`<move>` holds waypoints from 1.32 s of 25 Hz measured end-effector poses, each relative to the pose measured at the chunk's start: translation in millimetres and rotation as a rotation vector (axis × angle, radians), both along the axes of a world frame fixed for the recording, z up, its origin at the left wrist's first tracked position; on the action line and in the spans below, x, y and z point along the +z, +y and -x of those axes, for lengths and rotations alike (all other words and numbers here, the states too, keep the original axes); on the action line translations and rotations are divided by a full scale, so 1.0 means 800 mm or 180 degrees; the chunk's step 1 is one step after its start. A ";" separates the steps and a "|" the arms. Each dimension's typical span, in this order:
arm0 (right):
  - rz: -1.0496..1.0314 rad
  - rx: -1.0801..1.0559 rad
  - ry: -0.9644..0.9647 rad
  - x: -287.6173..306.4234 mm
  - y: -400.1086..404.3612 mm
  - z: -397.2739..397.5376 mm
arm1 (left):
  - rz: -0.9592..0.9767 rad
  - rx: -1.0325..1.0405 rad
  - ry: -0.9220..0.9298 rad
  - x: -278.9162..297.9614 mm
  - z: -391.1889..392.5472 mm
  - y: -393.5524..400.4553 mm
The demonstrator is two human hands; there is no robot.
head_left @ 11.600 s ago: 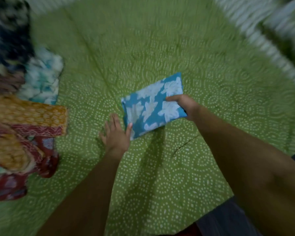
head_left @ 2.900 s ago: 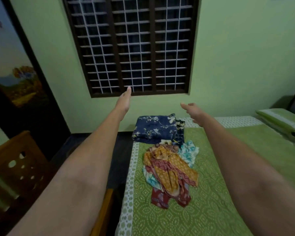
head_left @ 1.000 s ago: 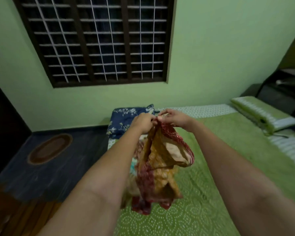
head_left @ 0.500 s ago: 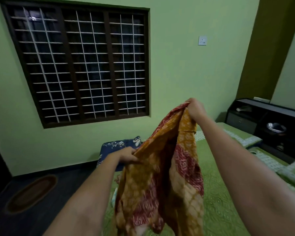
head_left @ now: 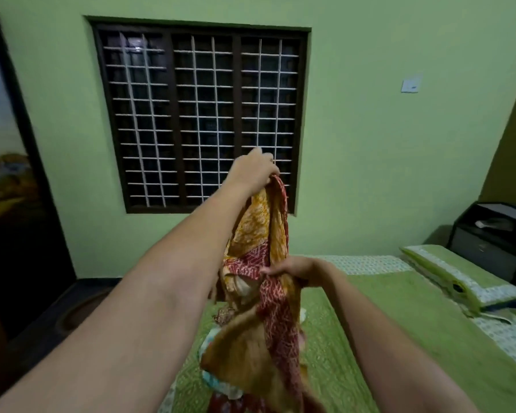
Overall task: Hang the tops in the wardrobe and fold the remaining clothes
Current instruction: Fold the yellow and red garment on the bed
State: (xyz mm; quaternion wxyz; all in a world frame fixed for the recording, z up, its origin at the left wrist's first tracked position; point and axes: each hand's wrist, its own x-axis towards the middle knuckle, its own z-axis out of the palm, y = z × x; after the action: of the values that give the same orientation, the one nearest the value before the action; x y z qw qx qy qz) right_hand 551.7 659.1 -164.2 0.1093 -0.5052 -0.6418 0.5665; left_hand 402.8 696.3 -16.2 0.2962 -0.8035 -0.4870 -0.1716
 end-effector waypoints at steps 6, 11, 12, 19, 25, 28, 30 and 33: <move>0.0204 -0.0281 0.1612 0.049 0.022 -0.011 | 0.1455 0.1236 -0.2207 -0.079 0.049 0.009; 0.0701 -0.0386 0.2165 0.038 0.035 -0.004 | 0.2573 0.1968 -0.3966 -0.208 0.112 -0.060; 0.0748 -0.0346 0.2220 0.035 0.035 0.002 | 0.2898 0.1879 -0.4335 -0.229 0.114 -0.067; 0.0746 -0.0292 0.2507 0.044 0.039 0.022 | 0.4091 0.1424 -0.5114 -0.332 0.096 -0.072; 0.0375 -0.0594 0.2658 0.046 0.048 -0.011 | 0.4806 0.1090 -0.5552 -0.292 0.063 -0.068; 0.0183 -0.0957 0.2554 0.035 0.040 -0.045 | 0.3768 0.1142 -0.6478 -0.292 0.090 -0.053; 0.0255 -0.1260 0.2464 0.018 0.039 -0.075 | 0.3167 0.0706 -0.7117 -0.279 0.109 -0.050; 0.0269 -0.1729 0.2052 -0.014 0.035 -0.110 | 0.2105 0.0419 -0.7020 -0.264 0.145 -0.032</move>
State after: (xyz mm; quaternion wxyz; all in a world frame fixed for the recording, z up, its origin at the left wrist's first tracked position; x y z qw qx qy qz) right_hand 639.5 687.0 -175.7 0.4290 -0.4570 -0.3946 0.6719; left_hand 287.1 670.4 -227.7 -0.5072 -0.2282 -0.5434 -0.6288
